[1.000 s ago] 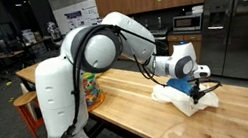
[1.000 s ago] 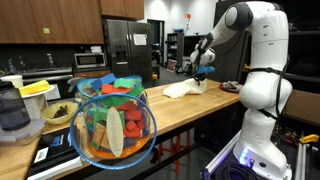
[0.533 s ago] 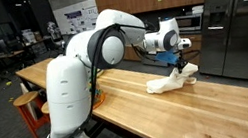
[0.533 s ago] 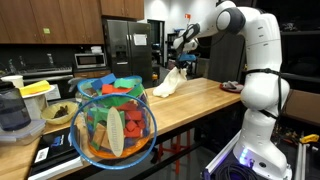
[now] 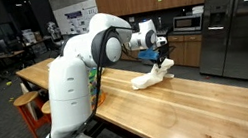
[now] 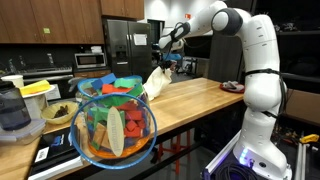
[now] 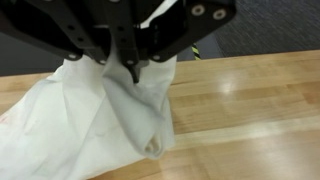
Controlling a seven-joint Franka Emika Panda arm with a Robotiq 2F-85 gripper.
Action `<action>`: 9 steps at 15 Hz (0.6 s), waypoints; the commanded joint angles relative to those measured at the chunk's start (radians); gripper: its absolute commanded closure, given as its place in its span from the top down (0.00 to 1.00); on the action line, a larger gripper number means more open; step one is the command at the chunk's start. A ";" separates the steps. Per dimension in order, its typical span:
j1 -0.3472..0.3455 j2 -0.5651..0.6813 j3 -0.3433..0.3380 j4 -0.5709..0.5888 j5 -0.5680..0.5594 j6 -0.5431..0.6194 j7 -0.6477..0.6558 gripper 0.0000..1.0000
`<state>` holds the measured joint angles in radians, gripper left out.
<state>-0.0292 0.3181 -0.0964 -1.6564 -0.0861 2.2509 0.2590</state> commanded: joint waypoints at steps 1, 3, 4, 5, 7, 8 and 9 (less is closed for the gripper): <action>0.035 -0.087 0.013 -0.212 -0.053 0.095 -0.019 0.01; 0.030 -0.101 0.004 -0.327 -0.062 0.150 -0.013 0.01; 0.021 -0.110 -0.008 -0.386 -0.072 0.175 -0.006 0.01; 0.007 -0.112 -0.027 -0.429 -0.074 0.191 0.008 0.01; -0.026 -0.110 -0.073 -0.494 -0.069 0.213 0.046 0.01; -0.051 -0.114 -0.093 -0.524 -0.049 0.225 0.046 0.01; -0.081 -0.118 -0.113 -0.546 -0.024 0.235 0.039 0.01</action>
<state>-0.0475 0.2588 -0.1630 -2.0994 -0.1422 2.4521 0.2857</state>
